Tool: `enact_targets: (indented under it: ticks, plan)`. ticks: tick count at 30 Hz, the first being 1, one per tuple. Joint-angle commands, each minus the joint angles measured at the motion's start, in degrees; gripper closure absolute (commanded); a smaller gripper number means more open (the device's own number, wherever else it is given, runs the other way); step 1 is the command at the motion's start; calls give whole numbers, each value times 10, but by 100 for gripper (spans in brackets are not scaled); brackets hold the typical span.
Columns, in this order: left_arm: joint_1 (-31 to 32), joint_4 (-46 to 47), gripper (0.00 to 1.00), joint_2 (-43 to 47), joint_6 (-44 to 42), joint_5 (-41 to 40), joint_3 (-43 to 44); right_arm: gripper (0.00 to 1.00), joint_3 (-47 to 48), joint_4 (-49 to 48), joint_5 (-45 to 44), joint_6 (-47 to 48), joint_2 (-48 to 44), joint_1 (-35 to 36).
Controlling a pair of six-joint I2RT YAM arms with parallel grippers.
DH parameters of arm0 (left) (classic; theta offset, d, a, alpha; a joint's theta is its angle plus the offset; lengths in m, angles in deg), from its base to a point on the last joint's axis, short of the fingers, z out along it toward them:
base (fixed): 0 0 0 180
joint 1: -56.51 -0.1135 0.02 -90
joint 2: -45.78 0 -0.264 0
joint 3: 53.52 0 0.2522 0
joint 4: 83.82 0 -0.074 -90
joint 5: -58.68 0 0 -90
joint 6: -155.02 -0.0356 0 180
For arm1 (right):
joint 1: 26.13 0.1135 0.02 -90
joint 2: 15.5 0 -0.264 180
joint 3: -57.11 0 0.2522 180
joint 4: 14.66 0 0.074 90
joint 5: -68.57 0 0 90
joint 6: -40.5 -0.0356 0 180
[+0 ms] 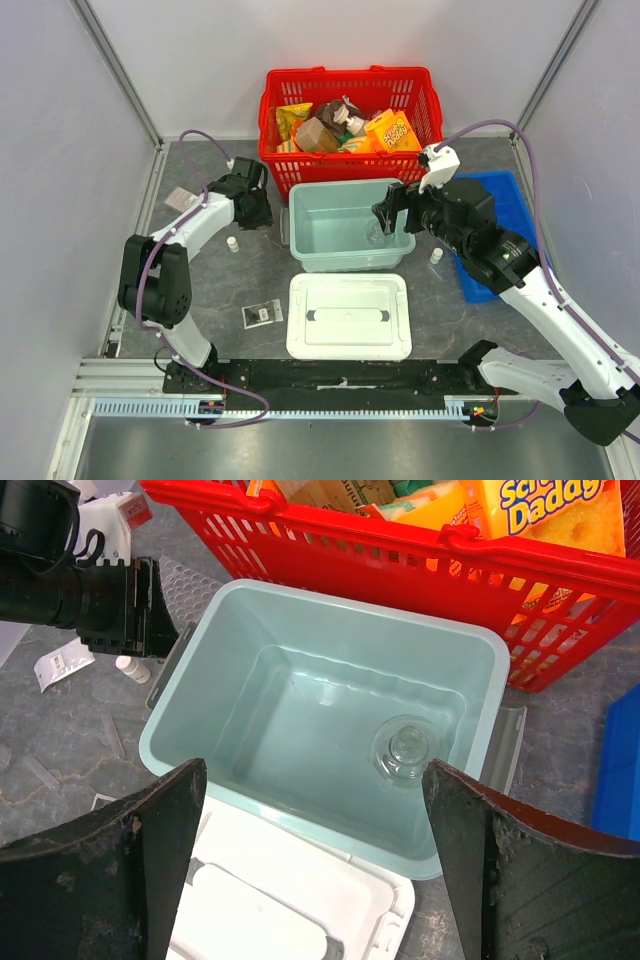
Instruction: Organize the chemistry lab equipment
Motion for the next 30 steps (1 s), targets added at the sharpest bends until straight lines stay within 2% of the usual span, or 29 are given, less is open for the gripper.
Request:
enact_targets:
  ticks: [1,5,8,11,14,16,23,30]
  plan:
    - [0,-5,50,-11,-23,-15,21,4,8,-6,10,-3,-5,2]
    - [-2,-10,48,-18,-25,-16,24,5,9,-6,9,-4,-5,1]
    - [-1,-10,53,-14,-26,-18,23,5,8,-5,9,-4,-8,1]
    - [-1,-14,62,-4,-26,-23,24,5,7,-6,9,-5,-8,1]
    - [-1,-28,77,12,-27,-27,28,5,6,-6,9,-6,-10,1]
    - [-1,-43,82,27,-30,-30,32,5,5,-6,9,-7,-10,1]
    - [-1,-106,82,112,-47,-41,66,5,-3,-4,8,-6,-16,1]
    - [19,-160,82,171,-66,28,159,5,-24,4,3,-4,-25,2]
